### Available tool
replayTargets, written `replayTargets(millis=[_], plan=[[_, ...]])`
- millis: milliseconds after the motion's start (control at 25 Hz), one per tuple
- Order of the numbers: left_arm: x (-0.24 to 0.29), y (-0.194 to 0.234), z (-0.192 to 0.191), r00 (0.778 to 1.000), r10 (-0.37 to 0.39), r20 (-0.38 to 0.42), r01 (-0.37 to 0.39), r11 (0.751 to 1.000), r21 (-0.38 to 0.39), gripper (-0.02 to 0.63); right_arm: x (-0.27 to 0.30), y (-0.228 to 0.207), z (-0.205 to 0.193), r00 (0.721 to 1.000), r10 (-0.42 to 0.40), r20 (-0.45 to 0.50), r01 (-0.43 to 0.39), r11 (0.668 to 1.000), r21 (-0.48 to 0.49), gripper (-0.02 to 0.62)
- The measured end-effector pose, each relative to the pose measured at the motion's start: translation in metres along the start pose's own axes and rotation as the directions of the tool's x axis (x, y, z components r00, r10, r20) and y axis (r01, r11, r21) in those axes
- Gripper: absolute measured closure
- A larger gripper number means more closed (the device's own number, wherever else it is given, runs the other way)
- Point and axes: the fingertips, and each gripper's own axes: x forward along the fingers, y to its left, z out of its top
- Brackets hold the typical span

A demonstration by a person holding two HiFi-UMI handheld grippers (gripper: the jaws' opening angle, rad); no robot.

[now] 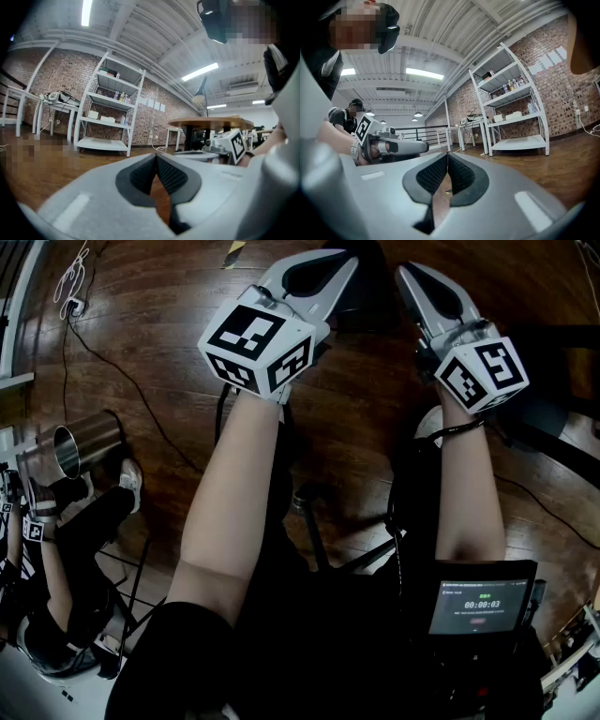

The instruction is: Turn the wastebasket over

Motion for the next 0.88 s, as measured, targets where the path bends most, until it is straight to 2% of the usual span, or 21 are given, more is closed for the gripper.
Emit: replayTargets(millis=[400,680,760,880], plan=[[0.017,0.033,0.016,1.0,0.0,0.031,0.001,1.0,-0.023,0.603,0.02,-0.008,0.002,0.999,0.0,-0.035,-0.001,1.0,-0.025,0.584],[0.071,0.04,0.009,1.0,-0.019,-0.006,0.019,1.0,-0.019,0.603,0.031,-0.057,0.011,1.0,-0.029,0.0,0.029,1.0,0.011,0.583],[0.076,0.045,0.008,1.0,-0.016,-0.008,0.016,1.0,-0.022,0.603,0.034,-0.066,0.008,0.999,-0.041,0.012,0.04,0.997,0.061,0.583],[0.083,0.047,0.01,1.0,-0.019,-0.004,0.019,0.999,-0.029,0.603,0.035,-0.086,0.001,0.995,-0.086,0.048,0.075,0.977,0.198,0.583]])
